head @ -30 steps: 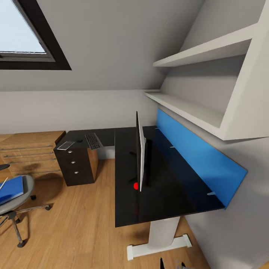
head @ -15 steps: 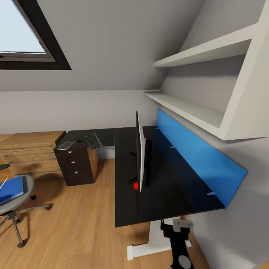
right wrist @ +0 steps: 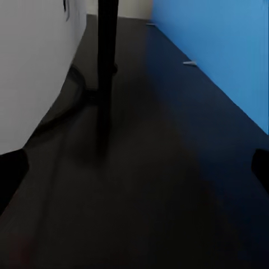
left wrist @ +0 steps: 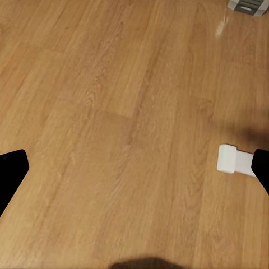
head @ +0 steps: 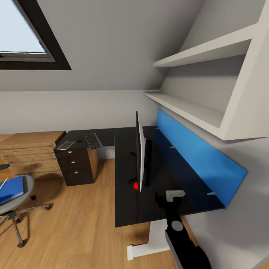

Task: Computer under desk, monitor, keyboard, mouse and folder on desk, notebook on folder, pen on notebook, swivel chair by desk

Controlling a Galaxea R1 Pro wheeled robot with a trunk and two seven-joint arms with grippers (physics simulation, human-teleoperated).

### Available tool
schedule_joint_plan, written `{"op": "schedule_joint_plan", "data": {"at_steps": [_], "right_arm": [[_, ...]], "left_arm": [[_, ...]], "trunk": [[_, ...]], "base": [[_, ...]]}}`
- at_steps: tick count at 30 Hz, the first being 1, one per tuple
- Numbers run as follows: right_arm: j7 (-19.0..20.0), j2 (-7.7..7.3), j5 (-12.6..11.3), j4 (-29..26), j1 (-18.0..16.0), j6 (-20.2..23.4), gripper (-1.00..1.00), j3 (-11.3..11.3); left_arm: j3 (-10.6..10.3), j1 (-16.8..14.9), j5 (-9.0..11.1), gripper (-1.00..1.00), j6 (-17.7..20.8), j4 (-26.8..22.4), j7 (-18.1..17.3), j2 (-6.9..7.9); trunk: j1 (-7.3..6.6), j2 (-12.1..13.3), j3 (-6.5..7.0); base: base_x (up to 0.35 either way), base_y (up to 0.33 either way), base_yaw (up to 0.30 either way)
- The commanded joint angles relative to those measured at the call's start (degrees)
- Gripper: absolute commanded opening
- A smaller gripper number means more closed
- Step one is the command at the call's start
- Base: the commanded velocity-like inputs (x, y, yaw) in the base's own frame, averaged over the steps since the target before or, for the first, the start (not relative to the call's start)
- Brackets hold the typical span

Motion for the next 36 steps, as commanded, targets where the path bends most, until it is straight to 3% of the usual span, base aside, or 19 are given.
{"op": "schedule_joint_plan", "data": {"at_steps": [1, 5, 10, 13, 36], "right_arm": [[0.4, 0.62, 0.6, -1.7, -0.5, 2.6, 1.0, 0.2], [2.5, 2.26, 0.7, -7.3, -1.0, 7.1, 1.0, 1.2], [3.4, 2.57, 0.6, -11.5, -1.2, 8.6, 1.0, 5.3], [3.6, 2.53, 0.5, -11.6, -1.2, 8.6, 1.0, 6.2], [3.7, 2.12, 0.4, -9.7, -1.1, 8.5, 1.0, 6.9]], "left_arm": [[-0.5, 0.0, 0.4, 1.0, -0.1, -0.1, 0.1, 0.01], [-0.5, 0.0, 0.4, 1.0, -0.1, -0.1, 0.1, 0.01], [-0.5, 0.0, 0.4, 1.0, -0.2, -0.1, 0.1, 0.01], [-0.5, 0.0, 0.4, 1.0, -0.2, -0.1, 0.0, 0.01], [-0.5, 0.0, 0.4, 1.0, -0.2, -0.1, 0.0, 0.01]], "trunk": [[0.04, -0.1, -0.13], [0.04, -0.1, -0.13], [0.04, -0.1, -0.13], [0.04, -0.1, -0.13], [0.04, -0.1, -0.13]], "base": [[0.0, 0.0, 0.0], [0.0, 0.0, 0.0], [0.0, 0.0, 0.0], [0.0, 0.0, 0.0], [0.0, 0.109, 0.0]]}}
